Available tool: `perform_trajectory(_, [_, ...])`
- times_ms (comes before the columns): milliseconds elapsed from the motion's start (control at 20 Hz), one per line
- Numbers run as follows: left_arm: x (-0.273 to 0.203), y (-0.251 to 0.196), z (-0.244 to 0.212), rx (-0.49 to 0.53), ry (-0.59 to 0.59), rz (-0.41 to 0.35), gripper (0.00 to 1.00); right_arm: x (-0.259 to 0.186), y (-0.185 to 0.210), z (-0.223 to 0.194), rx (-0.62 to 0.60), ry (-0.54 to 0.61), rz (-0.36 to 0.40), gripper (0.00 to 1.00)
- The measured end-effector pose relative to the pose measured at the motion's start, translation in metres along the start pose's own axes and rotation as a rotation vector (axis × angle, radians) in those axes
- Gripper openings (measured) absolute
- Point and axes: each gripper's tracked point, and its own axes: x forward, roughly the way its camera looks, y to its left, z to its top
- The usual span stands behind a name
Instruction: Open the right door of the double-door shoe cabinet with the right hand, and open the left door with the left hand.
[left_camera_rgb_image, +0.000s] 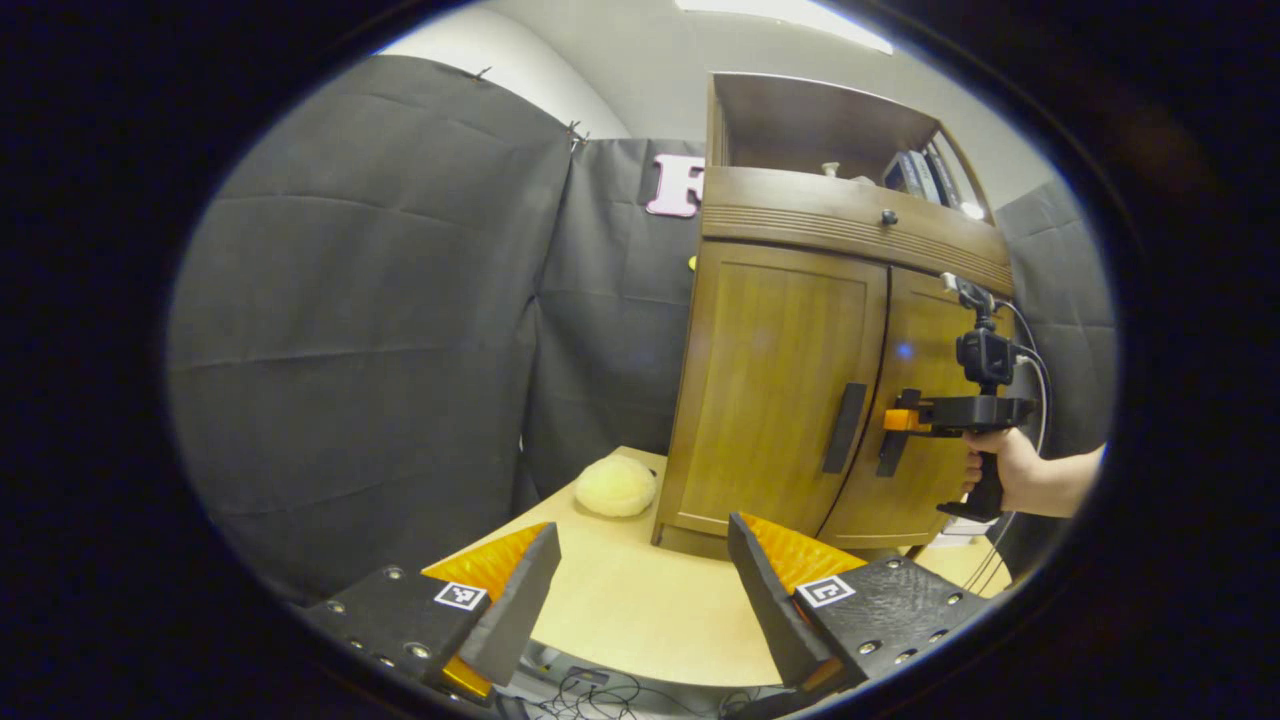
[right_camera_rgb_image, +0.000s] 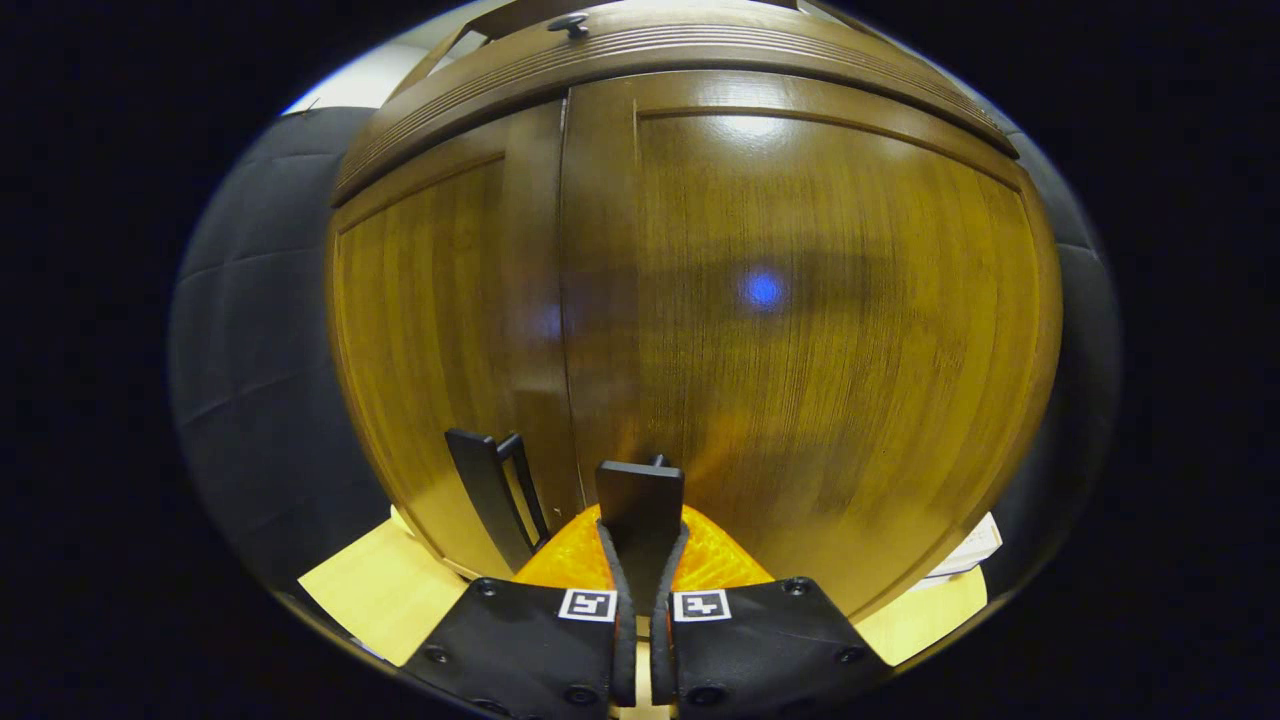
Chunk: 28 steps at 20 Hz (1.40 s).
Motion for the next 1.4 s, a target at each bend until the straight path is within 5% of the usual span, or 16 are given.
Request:
perform_trajectory(800, [-0.043,-0.013,-0.009,0.019,0.009,-0.142,0.98,-0.011,0.000,0.014,0.036,-0.004,-0.015,0.07])
perform_trajectory(1400, [-0.032,-0.075,-0.013,0.012,0.045,-0.324,0.98,-0.008,-0.002,0.015,0.048,0.032,0.001,0.07])
